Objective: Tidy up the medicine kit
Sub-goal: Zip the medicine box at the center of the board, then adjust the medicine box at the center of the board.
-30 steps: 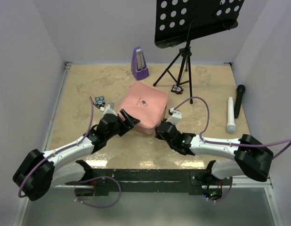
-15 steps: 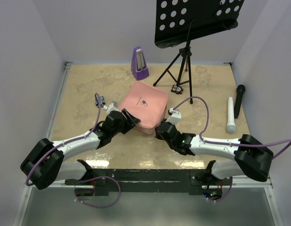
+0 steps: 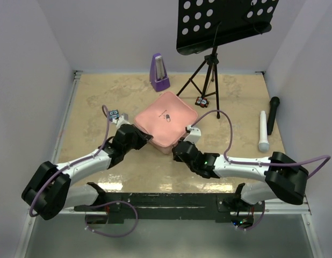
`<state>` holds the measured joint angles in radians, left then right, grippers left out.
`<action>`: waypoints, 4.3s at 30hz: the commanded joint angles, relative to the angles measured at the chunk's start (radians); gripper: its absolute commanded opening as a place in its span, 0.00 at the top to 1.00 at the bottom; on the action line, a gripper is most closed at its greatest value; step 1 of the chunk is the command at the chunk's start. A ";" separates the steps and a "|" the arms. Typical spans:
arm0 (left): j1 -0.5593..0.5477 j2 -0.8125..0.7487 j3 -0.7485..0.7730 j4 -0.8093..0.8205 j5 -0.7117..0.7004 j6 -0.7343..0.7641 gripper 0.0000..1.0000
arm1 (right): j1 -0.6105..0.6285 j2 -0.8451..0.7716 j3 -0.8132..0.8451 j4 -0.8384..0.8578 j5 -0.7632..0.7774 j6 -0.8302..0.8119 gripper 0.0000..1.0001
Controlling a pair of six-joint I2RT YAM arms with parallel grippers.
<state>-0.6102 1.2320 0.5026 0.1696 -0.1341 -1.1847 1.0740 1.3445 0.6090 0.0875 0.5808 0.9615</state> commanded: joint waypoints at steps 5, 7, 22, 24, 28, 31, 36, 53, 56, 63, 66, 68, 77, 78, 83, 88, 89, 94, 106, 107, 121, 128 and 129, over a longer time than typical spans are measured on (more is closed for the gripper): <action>0.135 -0.127 -0.045 -0.019 0.007 0.126 1.00 | 0.017 0.027 0.047 -0.083 0.036 -0.035 1.00; 0.150 -0.137 -0.055 -0.030 0.011 0.138 1.00 | 0.017 0.024 0.052 -0.086 0.042 -0.030 1.00; 0.184 -0.216 -0.105 -0.076 0.050 0.188 1.00 | -0.037 0.007 0.031 -0.127 0.060 -0.004 1.00; 0.190 -0.235 -0.113 -0.085 0.054 0.195 1.00 | -0.051 0.005 0.026 -0.121 0.054 -0.007 1.00; 0.198 -0.266 -0.113 -0.113 0.059 0.212 1.00 | -0.069 0.007 0.025 -0.114 0.044 -0.010 1.00; 0.205 -0.293 -0.122 -0.133 0.056 0.224 1.00 | -0.075 0.007 0.021 -0.109 0.039 -0.012 1.00; 0.231 -0.333 -0.142 -0.162 0.056 0.240 1.00 | -0.080 0.004 0.009 -0.104 0.033 -0.014 1.00; 0.286 -0.396 -0.157 -0.248 0.065 0.281 1.00 | -0.135 -0.024 -0.031 -0.092 -0.012 -0.014 1.00; 0.306 -0.430 -0.168 -0.272 0.071 0.289 1.00 | -0.169 -0.030 -0.043 -0.058 -0.027 -0.001 1.00; 0.351 -0.486 -0.168 -0.328 0.093 0.324 1.00 | -0.244 -0.033 -0.052 -0.035 -0.052 0.020 1.00; 0.362 -0.505 -0.167 -0.347 0.091 0.336 1.00 | -0.273 -0.030 -0.048 -0.034 -0.061 0.014 1.00; 0.369 -0.514 -0.165 -0.357 0.094 0.342 1.00 | -0.296 -0.028 -0.046 -0.028 -0.068 0.005 1.00; 0.394 -0.529 -0.187 -0.372 0.105 0.361 1.00 | -0.394 0.050 -0.034 0.034 -0.105 -0.029 1.00; 0.395 -0.529 -0.188 -0.372 0.106 0.361 1.00 | -0.401 0.053 -0.035 0.035 -0.105 -0.033 1.00; 0.400 -0.513 -0.188 -0.366 0.106 0.358 1.00 | -0.411 0.030 -0.034 0.037 -0.134 -0.058 1.00; 0.400 -0.476 -0.181 -0.352 0.120 0.356 1.00 | -0.399 -0.062 -0.043 0.041 -0.214 -0.128 0.71; 0.400 -0.465 -0.176 -0.349 0.126 0.361 0.96 | -0.396 -0.088 -0.049 0.041 -0.229 -0.133 0.65; 0.400 -0.445 -0.151 -0.346 0.156 0.373 0.62 | -0.358 -0.169 -0.043 -0.012 -0.263 -0.142 0.43; 0.400 -0.560 -0.013 -0.539 0.002 0.399 0.42 | -0.298 -0.090 0.150 0.010 -0.150 -0.262 0.37; 0.400 -0.575 -0.010 -0.548 -0.001 0.396 0.42 | -0.298 -0.067 0.169 0.030 -0.144 -0.277 0.36; 0.400 -0.574 -0.185 -0.317 0.214 0.263 0.44 | -0.355 0.312 0.442 0.135 -0.160 -0.438 0.27; 0.400 -0.412 -0.191 -0.135 0.261 0.247 0.43 | -0.358 0.369 0.402 0.159 -0.304 -0.463 0.31; 0.400 -0.389 -0.187 -0.119 0.271 0.253 0.43 | -0.358 0.363 0.385 0.170 -0.329 -0.457 0.33</action>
<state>-0.2161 0.7704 0.3111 -0.1139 0.0780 -0.9100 0.7128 1.7210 1.0172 0.2035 0.3660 0.5365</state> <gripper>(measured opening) 0.565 0.699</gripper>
